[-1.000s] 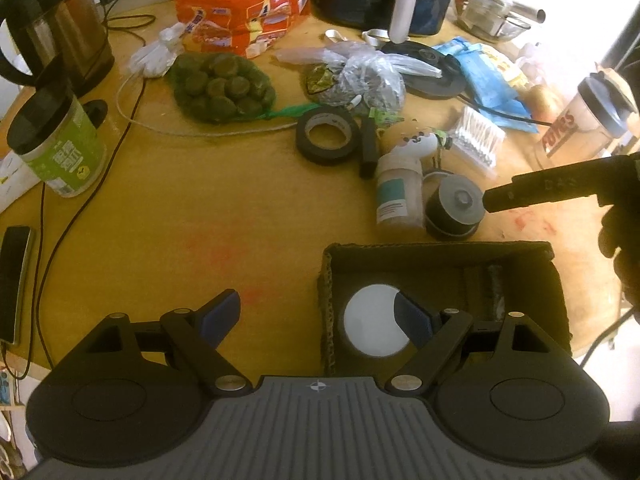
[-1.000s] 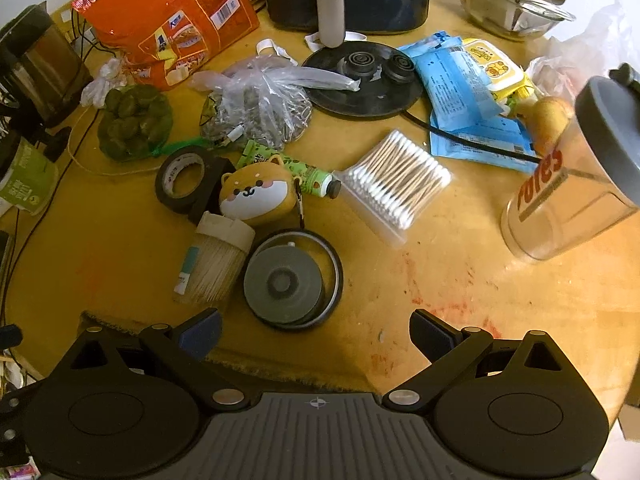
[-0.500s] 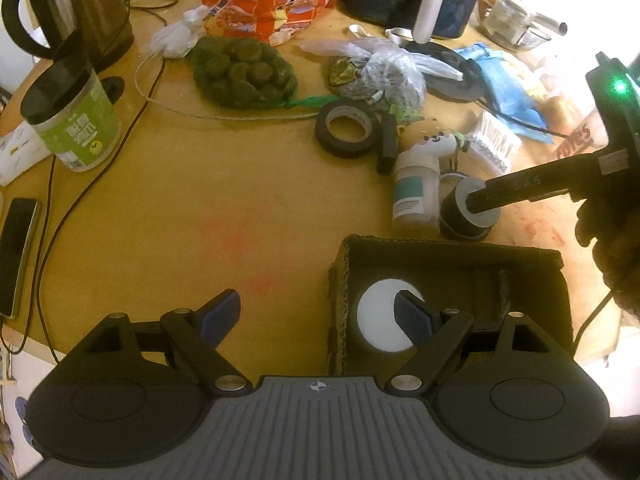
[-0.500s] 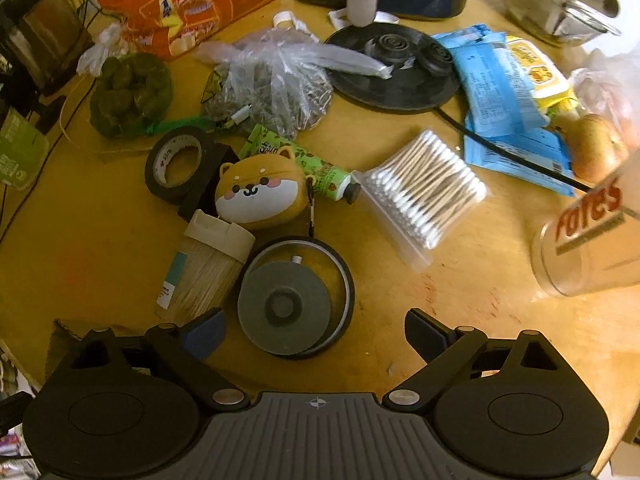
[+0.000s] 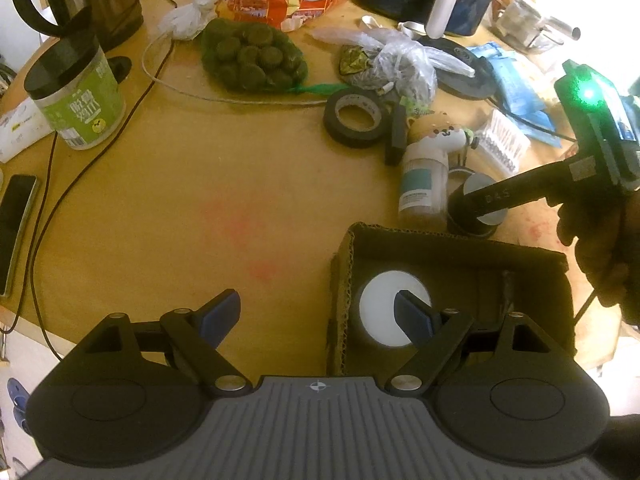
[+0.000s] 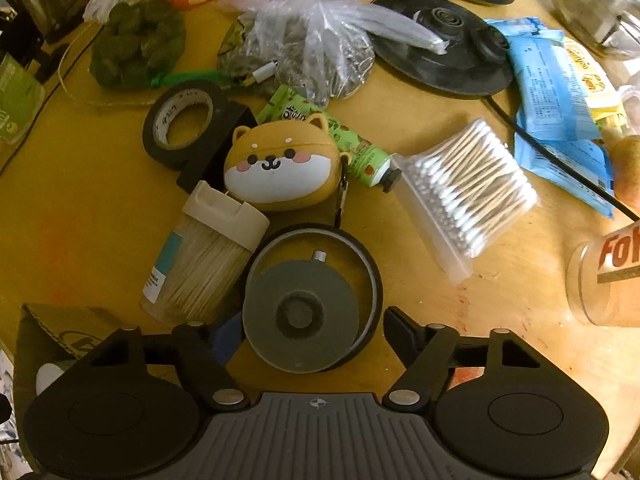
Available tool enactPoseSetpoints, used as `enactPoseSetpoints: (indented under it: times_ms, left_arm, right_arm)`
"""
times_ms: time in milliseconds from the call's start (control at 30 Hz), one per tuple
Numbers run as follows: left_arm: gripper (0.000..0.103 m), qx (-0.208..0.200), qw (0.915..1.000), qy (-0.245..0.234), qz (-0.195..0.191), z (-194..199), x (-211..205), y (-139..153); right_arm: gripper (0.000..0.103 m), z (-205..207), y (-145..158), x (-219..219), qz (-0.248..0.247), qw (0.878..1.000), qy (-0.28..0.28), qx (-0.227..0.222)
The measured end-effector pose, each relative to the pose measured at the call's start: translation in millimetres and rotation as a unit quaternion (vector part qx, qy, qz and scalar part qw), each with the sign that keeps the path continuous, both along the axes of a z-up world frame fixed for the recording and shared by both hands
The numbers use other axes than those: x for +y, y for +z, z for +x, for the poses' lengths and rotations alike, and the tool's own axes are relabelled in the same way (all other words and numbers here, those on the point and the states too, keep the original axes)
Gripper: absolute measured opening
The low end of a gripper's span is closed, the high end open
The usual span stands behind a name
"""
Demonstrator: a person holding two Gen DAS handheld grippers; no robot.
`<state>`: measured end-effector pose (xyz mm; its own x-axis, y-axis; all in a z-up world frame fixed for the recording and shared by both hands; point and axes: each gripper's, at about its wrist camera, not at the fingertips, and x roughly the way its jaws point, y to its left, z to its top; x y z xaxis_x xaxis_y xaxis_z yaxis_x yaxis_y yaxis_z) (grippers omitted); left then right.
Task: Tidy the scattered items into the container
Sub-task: 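Close the right tool on the dark grey round roll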
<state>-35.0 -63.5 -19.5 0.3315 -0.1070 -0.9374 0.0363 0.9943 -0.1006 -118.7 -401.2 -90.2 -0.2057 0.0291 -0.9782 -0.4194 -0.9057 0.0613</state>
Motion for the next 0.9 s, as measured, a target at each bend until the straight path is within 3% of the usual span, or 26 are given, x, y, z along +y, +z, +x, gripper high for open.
enactPoseSetpoints:
  times_ms: [200,400,900]
  left_arm:
    - [0.085,0.000,1.0000,0.003,0.004,0.4,0.7,1.0]
    - [0.085,-0.003,0.9999,-0.001,0.010,0.8,-1.1,5.0]
    - [0.085,-0.015,0.9991,-0.035,0.019,14.1,-11.4,13.9]
  right_arm:
    - [0.062,-1.5,-1.6,-1.8,-0.004,1.000,0.006,0.010]
    - [0.061,1.3,-0.1,-5.1,0.011,1.000,0.013,0.020]
    - [0.061,22.5,29.8,9.4,0.011,0.997,-0.033,0.075]
